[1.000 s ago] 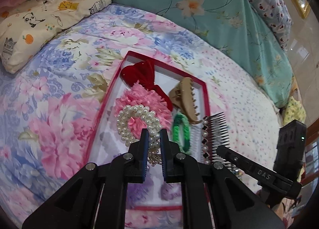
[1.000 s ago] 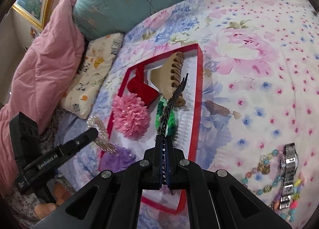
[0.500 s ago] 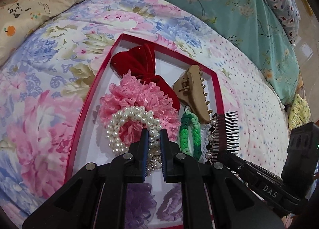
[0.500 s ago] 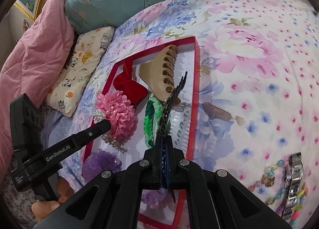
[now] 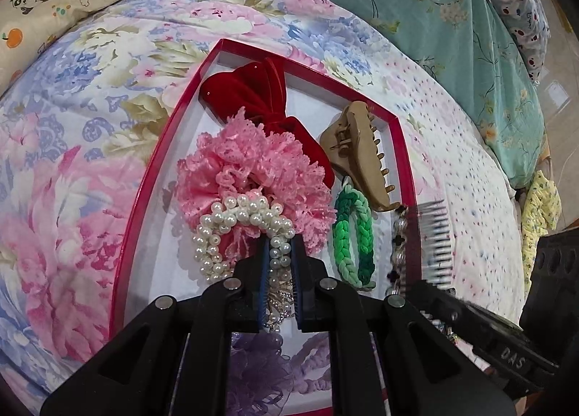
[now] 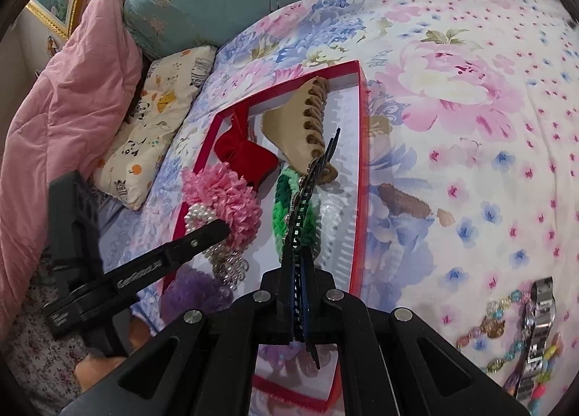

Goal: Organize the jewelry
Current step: 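Carry the comb and pearl bracelet into the tray and open both tools, then move both open tools back to the silver watch and beaded bracelets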

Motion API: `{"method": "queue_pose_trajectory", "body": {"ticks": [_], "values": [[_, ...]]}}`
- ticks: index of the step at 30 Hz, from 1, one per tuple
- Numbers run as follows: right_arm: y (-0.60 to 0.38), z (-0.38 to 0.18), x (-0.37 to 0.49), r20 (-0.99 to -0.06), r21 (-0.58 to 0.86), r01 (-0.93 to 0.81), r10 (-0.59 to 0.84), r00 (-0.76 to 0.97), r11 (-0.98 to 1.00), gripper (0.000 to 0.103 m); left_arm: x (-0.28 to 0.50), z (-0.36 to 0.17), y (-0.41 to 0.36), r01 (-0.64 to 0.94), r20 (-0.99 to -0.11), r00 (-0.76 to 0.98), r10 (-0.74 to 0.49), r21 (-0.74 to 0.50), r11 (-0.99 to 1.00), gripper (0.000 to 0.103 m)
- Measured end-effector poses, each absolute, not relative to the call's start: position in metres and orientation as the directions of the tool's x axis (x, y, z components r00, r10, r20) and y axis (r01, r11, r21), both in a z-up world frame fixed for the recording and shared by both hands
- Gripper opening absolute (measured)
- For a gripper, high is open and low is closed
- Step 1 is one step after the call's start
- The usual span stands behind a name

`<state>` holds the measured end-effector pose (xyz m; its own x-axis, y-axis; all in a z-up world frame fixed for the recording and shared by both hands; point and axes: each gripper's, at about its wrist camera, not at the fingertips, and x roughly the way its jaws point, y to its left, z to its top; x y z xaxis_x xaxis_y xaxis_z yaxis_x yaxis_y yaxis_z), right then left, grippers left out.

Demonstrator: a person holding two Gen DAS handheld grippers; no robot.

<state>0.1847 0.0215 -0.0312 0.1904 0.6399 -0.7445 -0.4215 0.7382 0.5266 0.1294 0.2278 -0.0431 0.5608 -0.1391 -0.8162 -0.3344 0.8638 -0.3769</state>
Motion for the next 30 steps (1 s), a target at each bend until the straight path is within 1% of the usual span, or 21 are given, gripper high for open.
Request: {"method": "queue_pose_trajectory", "body": {"ticks": [4,10,13,14,17,19,21,23,27,30], "values": [[0.025,-0.031,0.180,-0.763,0.517,-0.433,0.627,0.159,0.738,0.002,0.130,-0.044,0.227,-0.330,-0.817,0.558,-0.144,-0.378,0.865,0.009],[0.034,-0.040,0.184,-0.802,0.467,-0.427,0.574,0.163,0.774,0.002,0.131,-0.046,0.228,-0.333,-0.820,0.552,-0.151,-0.383,0.862,0.009],[0.034,-0.045,0.186,-0.800,0.479,-0.415,0.580,0.156,0.773,0.003,0.131,-0.044,0.228,-0.334,-0.820,0.552,-0.149,-0.382,0.862,0.009],[0.033,-0.045,0.186,-0.799,0.481,-0.411,0.580,0.157,0.774,0.007,0.131,-0.044,0.228,-0.334,-0.820,0.552,-0.150,-0.383,0.861,0.009],[0.029,-0.044,0.186,-0.785,0.503,-0.402,0.599,0.160,0.765,0.007,0.129,-0.043,0.229,-0.338,-0.820,0.551,-0.154,-0.387,0.858,0.010],[0.025,-0.042,0.186,-0.777,0.513,-0.396,0.608,0.165,0.762,0.007,0.127,-0.042,0.228,-0.341,-0.821,0.550,-0.151,-0.386,0.857,0.014],[0.022,-0.040,0.187,-0.772,0.518,-0.390,0.613,0.169,0.761,0.008,0.126,-0.039,0.227,-0.340,-0.821,0.552,-0.149,-0.385,0.858,0.026],[0.019,-0.037,0.186,-0.763,0.531,-0.385,0.623,0.169,0.755,0.010,0.124,-0.037,0.226,-0.339,-0.819,0.555,-0.146,-0.383,0.859,0.032],[0.013,-0.031,0.184,-0.751,0.541,-0.382,0.635,0.182,0.750,0.019,0.122,-0.032,0.224,-0.336,-0.818,0.556,-0.144,-0.380,0.862,0.033],[0.009,-0.024,0.182,-0.742,0.545,-0.384,0.642,0.193,0.745,0.022,0.118,-0.029,0.222,-0.337,-0.817,0.559,-0.140,-0.378,0.862,0.036]]}}
